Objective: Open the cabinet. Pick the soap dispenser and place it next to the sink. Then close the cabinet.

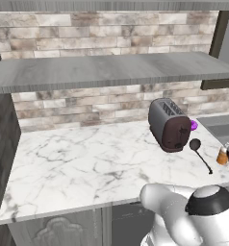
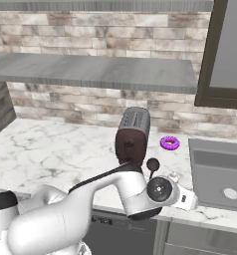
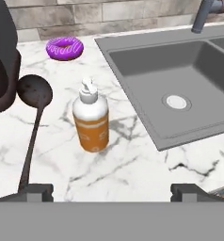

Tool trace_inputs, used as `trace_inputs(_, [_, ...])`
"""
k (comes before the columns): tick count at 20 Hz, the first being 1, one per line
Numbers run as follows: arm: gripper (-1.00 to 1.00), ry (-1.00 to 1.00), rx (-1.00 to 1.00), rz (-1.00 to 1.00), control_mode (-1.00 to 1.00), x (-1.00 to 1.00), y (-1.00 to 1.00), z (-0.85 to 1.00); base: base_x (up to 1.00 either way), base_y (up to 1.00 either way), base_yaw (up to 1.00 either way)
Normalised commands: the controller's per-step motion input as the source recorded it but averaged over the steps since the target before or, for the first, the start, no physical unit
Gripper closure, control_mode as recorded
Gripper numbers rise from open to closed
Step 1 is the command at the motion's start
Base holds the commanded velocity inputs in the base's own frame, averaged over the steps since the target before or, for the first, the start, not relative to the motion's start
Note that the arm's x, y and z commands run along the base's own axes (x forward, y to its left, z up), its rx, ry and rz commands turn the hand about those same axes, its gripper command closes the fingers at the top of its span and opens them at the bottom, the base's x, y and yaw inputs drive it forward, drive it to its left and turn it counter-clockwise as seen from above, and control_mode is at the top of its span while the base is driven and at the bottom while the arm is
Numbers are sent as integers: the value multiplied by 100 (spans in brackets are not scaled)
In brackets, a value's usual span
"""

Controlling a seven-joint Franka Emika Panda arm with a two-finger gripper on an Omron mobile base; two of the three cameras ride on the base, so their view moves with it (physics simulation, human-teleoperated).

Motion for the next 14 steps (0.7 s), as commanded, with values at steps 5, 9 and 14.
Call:
trace_inputs(5, [-100, 0, 0, 0, -100, -22, 18, 97, 0, 0, 0])
trace_inputs(9, [-100, 5, 0, 0, -100, -31, 35, 81, 0, 0, 0])
trace_inputs(14, [-100, 8, 0, 0, -100, -43, 61, 64, 0, 0, 0])
